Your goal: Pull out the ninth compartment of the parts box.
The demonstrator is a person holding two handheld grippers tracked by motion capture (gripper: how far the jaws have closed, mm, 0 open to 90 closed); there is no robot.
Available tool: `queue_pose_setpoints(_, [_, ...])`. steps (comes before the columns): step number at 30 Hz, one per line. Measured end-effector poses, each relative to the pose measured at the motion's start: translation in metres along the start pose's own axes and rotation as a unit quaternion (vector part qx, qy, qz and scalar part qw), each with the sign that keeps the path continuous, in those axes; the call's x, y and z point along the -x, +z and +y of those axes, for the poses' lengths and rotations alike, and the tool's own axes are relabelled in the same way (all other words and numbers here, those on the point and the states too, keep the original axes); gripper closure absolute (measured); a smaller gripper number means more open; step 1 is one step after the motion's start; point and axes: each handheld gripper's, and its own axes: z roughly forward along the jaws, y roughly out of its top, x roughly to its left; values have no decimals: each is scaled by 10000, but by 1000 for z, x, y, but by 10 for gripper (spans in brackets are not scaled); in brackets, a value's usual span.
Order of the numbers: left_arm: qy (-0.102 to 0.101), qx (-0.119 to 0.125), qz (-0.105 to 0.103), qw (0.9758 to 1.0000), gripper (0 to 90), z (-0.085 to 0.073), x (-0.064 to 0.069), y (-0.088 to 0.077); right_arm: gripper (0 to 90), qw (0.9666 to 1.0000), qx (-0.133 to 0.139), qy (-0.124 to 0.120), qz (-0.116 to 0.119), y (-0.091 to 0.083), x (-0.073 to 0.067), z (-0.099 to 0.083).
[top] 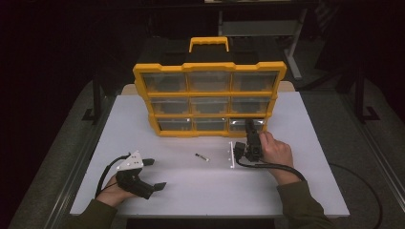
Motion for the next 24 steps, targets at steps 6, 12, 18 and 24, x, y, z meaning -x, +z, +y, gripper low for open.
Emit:
queue_pose_setpoints(6, [22, -27, 15, 10000, 4, 0, -2, -1, 773, 10000, -29, -27, 10, -2, 0, 0])
queue_pose_setpoints(12, [-46, 69, 64, 9999, 4, 0, -5, -3, 774, 10000, -83, 4, 9, -6, 0, 1])
queue_pose_setpoints(18, [-114, 118, 85, 9998, 27, 0, -8, -4, 774, 10000, -30, -60, 36, -8, 0, 0])
queue_pose_setpoints(24, [-119, 155, 144, 9997, 26, 0, -7, -4, 775, 10000, -20, -64, 33, -10, 0, 0])
